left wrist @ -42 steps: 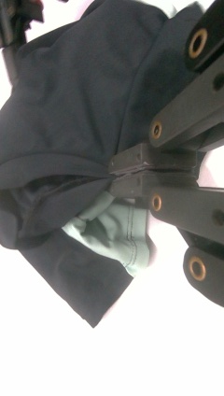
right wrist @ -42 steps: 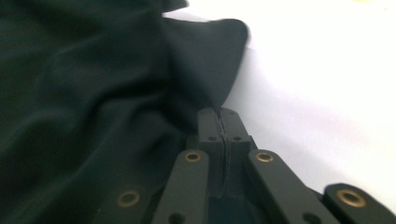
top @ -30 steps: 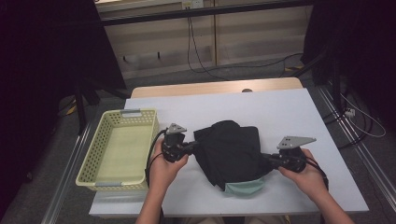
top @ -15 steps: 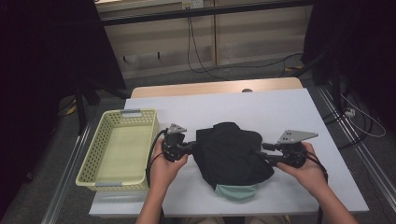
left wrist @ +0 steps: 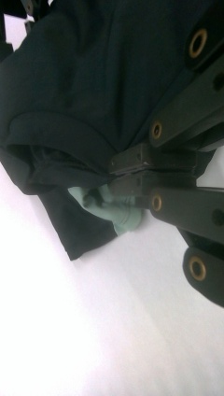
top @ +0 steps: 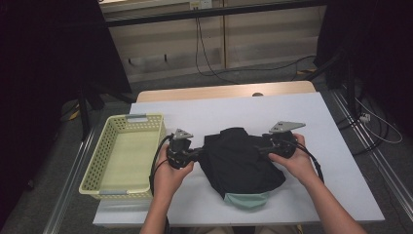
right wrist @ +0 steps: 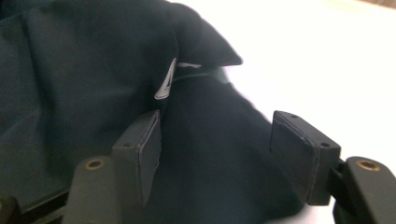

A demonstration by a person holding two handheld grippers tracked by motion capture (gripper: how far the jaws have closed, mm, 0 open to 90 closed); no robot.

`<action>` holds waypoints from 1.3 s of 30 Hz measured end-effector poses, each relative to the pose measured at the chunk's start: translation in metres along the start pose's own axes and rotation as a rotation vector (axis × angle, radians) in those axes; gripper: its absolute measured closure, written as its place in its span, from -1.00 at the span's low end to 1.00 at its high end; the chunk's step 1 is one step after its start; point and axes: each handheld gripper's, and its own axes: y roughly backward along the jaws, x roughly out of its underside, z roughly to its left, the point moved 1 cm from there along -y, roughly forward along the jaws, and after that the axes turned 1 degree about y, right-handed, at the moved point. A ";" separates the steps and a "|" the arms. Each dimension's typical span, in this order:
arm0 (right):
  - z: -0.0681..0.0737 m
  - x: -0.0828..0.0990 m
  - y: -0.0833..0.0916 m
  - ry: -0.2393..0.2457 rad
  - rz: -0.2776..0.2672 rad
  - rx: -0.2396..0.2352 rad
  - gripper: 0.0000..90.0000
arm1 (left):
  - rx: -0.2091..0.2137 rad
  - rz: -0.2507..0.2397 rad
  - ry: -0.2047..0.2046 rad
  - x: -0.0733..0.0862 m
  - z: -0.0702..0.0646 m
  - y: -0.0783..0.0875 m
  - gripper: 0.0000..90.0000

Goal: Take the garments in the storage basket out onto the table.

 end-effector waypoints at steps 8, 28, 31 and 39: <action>0.006 0.012 -0.027 0.018 0.140 -0.036 -0.37 | 0.008 -0.012 0.003 -0.002 0.001 0.005 0.98; -0.015 0.025 0.034 0.047 0.068 0.117 0.87 | 0.004 -0.014 0.012 -0.003 0.003 0.010 0.99; -0.025 0.034 0.054 0.026 0.068 0.149 0.87 | 0.003 -0.014 0.003 -0.003 0.002 0.009 0.99; -0.033 0.049 0.074 0.023 0.045 0.165 0.60 | 0.012 0.009 -0.004 -0.003 -0.002 0.001 0.99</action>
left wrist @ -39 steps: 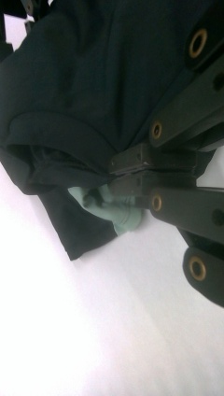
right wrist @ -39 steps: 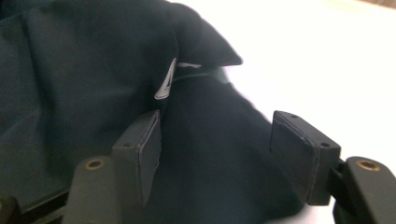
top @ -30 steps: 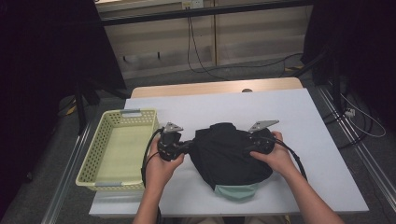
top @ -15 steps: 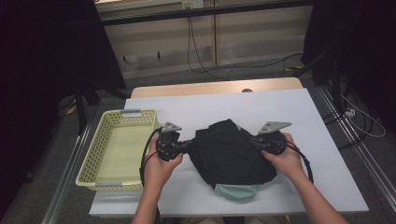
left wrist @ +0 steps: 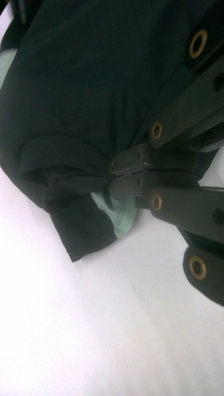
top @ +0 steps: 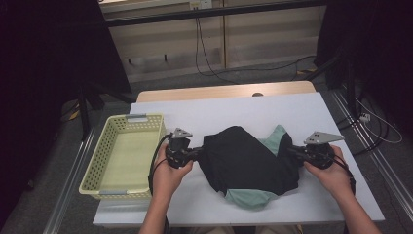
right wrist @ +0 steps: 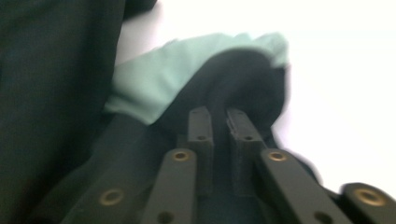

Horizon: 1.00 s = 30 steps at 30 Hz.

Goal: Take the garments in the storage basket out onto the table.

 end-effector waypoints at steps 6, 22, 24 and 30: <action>0.010 -0.030 -0.009 0.016 -0.081 0.013 0.33 | 0.009 0.009 -0.003 0.001 -0.002 -0.005 0.99; 0.069 -0.044 -0.039 0.046 -0.107 -0.360 0.83 | -0.002 0.017 0.000 0.005 0.002 -0.005 0.98; 0.078 -0.045 -0.037 0.074 -0.111 -0.400 0.81 | 0.000 0.019 -0.002 0.005 0.000 -0.006 0.98; 0.098 -0.037 -0.044 0.133 -0.070 -0.435 0.63 | 0.001 0.037 -0.007 0.006 -0.001 -0.007 0.98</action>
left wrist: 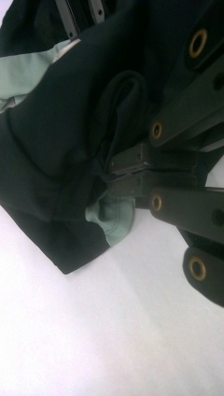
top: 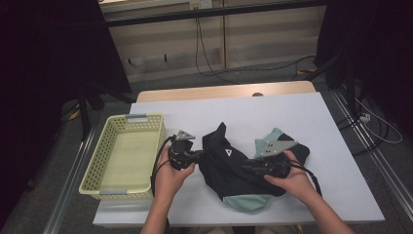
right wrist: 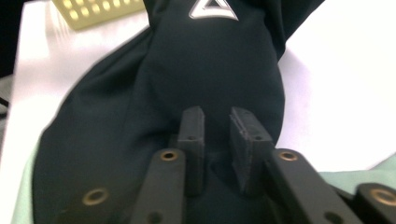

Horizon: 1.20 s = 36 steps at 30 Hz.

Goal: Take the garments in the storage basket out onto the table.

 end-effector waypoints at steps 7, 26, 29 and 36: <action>-0.001 0.002 -0.004 -0.012 0.002 0.035 0.33 | -0.001 -0.009 0.012 0.001 0.000 -0.001 0.98; -0.011 0.002 -0.025 -0.131 0.027 -0.034 0.30 | 0.024 -0.004 0.009 0.001 -0.002 -0.008 0.98; -0.013 0.003 -0.019 -0.147 0.016 -0.020 0.59 | 0.023 -0.020 0.008 0.000 -0.002 -0.008 0.98; -0.026 0.005 0.017 -0.152 -0.061 0.134 0.95 | -0.014 -0.044 0.004 -0.001 0.001 -0.005 0.98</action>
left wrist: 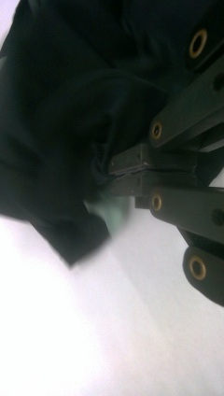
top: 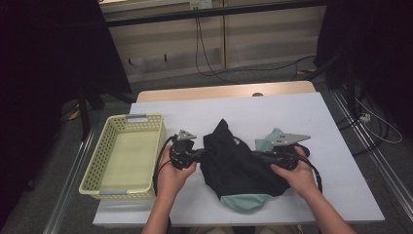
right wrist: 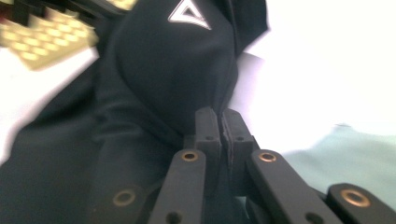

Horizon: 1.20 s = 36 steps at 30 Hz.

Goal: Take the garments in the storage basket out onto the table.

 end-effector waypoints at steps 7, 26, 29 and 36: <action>-0.022 0.014 0.032 -0.011 0.004 0.134 0.95 | 0.017 -0.030 0.023 0.000 -0.001 -0.001 0.98; -0.020 0.040 0.034 0.025 0.139 0.151 0.94 | 0.083 -0.030 0.070 0.019 -0.007 -0.024 -0.26; -0.021 0.041 0.034 0.014 0.132 0.146 0.94 | 0.086 -0.011 0.048 0.024 -0.010 -0.032 -0.32; -0.020 0.042 0.034 0.014 0.127 0.146 0.94 | 0.080 0.001 0.034 0.030 -0.014 -0.043 -0.31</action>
